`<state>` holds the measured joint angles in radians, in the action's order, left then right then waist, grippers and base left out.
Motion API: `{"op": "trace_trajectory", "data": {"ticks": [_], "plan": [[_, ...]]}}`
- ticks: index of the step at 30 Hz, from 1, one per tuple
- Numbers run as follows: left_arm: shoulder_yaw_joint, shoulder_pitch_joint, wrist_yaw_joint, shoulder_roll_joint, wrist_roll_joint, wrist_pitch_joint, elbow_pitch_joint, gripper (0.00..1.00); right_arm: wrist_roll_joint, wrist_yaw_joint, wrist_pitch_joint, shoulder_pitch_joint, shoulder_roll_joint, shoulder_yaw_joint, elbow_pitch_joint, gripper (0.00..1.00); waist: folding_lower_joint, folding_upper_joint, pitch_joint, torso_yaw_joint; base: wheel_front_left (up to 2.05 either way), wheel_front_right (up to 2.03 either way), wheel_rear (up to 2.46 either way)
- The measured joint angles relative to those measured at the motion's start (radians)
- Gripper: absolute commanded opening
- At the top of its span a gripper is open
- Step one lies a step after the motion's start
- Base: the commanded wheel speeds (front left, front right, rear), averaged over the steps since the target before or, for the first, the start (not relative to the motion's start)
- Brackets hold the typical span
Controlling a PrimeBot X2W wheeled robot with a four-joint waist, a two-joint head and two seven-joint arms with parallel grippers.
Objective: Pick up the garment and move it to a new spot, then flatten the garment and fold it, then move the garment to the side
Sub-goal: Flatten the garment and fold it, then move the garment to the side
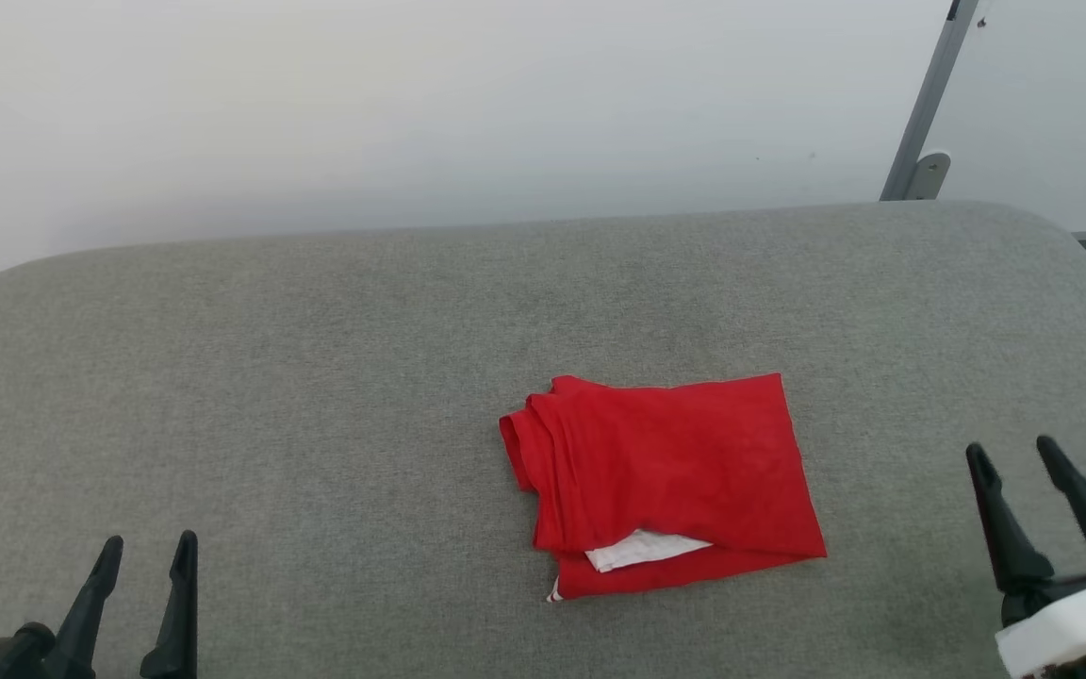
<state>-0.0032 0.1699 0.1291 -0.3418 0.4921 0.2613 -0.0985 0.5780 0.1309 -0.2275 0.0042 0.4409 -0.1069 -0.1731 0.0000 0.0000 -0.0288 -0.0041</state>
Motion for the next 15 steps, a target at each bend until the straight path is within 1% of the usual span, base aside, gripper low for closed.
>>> {"op": "trace_trajectory", "data": {"ticks": [3, 15], "plan": [[-0.007, 0.000, 0.000, 0.000, 0.000, 0.000, -0.003, 1.00, -0.005, 0.000, -0.012, 0.018, -0.018, 0.005, -0.005, 1.00, 0.0000, 0.0000, -0.003, 0.007, 0.00, 0.00, 0.00], [-0.024, -0.003, 0.000, -0.004, 0.002, 0.000, -0.010, 1.00, 0.003, 0.000, -0.024, 0.039, -0.042, 0.012, -0.009, 1.00, 0.0000, 0.0000, -0.005, 0.018, 0.00, 0.00, 0.00]]}}
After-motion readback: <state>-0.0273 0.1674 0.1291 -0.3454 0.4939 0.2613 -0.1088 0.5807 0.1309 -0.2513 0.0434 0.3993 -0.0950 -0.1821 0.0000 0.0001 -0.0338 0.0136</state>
